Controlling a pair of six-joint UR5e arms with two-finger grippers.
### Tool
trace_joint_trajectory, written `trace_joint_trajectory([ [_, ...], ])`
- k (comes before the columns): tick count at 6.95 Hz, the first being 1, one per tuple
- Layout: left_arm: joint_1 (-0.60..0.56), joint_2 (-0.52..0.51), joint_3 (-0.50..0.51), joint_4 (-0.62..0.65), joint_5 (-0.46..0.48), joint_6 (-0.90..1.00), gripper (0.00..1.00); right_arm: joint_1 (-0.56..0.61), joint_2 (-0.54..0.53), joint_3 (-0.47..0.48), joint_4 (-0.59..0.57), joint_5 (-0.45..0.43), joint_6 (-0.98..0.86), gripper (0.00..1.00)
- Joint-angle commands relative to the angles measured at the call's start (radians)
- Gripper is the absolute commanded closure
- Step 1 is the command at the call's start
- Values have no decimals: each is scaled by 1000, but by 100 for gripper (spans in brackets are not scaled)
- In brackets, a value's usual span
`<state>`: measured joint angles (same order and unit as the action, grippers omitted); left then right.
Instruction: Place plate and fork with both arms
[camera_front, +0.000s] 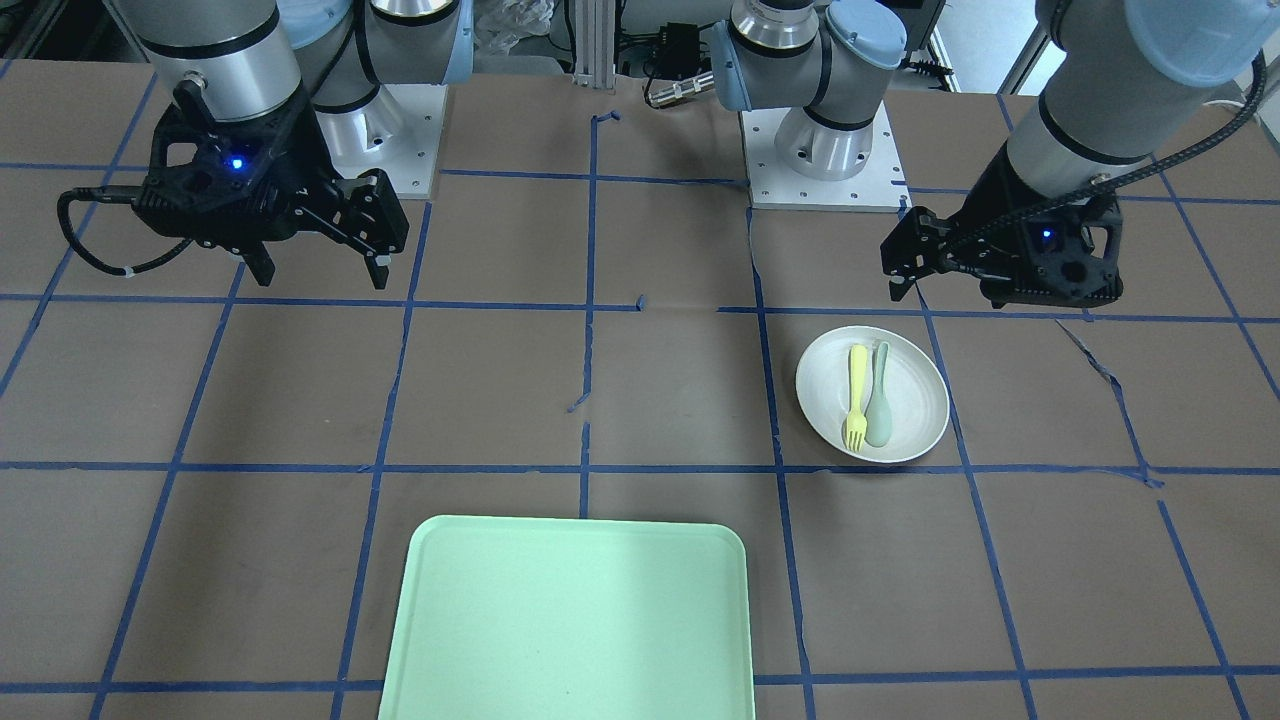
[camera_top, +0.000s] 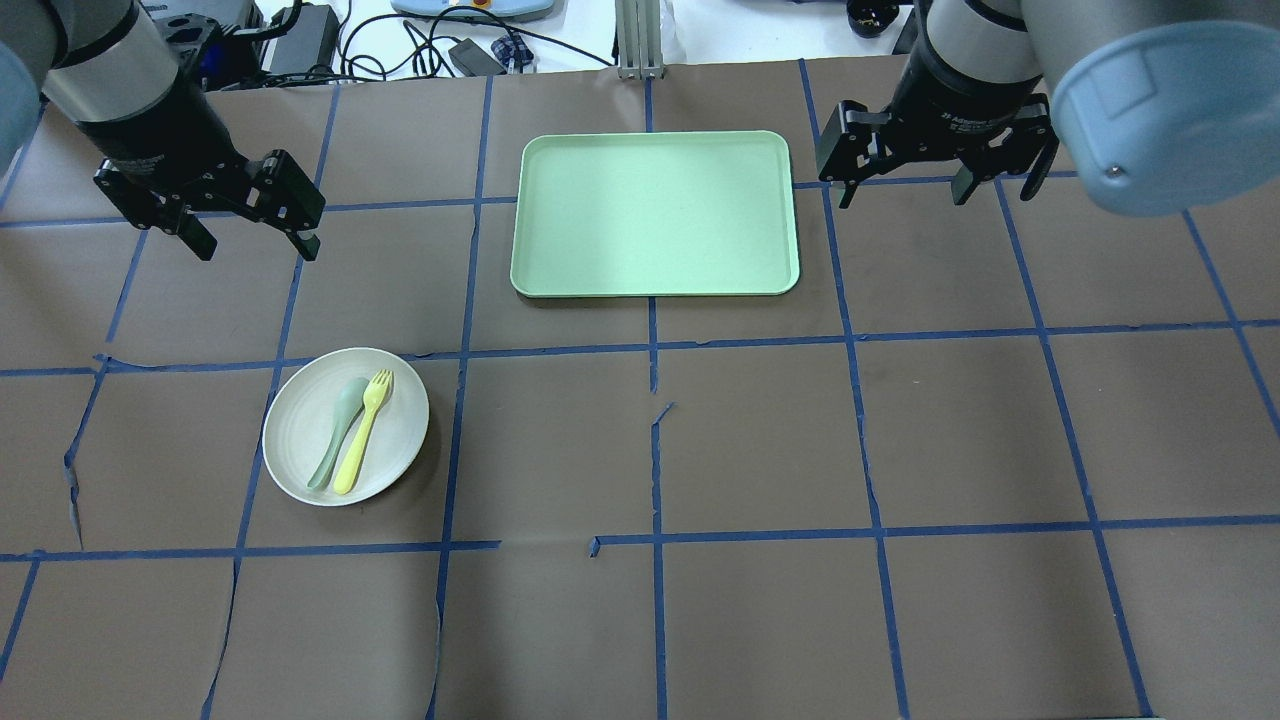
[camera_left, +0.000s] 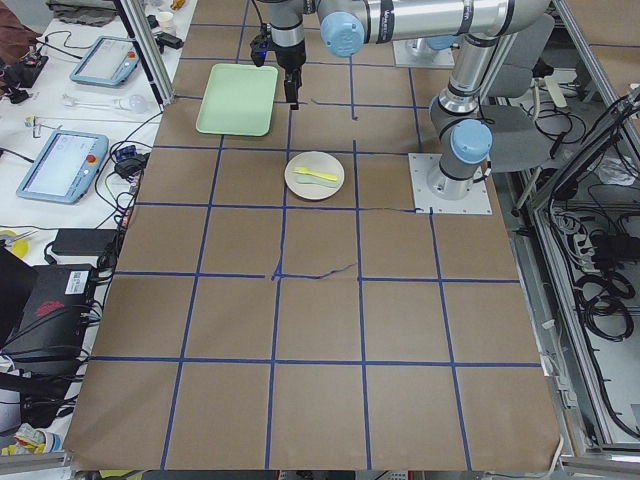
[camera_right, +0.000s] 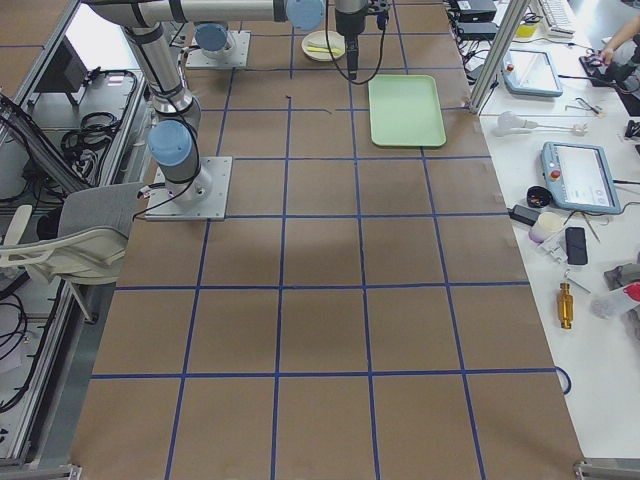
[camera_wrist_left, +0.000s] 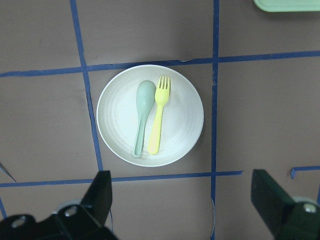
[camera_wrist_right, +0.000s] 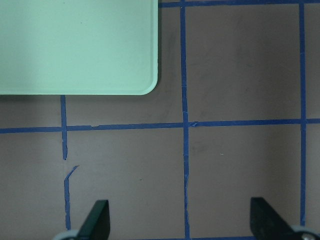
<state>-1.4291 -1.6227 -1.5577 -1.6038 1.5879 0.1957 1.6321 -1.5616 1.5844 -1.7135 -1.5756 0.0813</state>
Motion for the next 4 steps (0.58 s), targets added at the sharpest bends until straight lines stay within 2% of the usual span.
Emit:
trace_joint_trajectory([
  [1, -52, 13, -22, 16, 1, -24, 0, 0, 0, 2, 0, 0, 0, 0],
  [4, -57, 17, -30, 22, 0, -30, 0, 0, 0, 2, 0, 0, 0, 0],
])
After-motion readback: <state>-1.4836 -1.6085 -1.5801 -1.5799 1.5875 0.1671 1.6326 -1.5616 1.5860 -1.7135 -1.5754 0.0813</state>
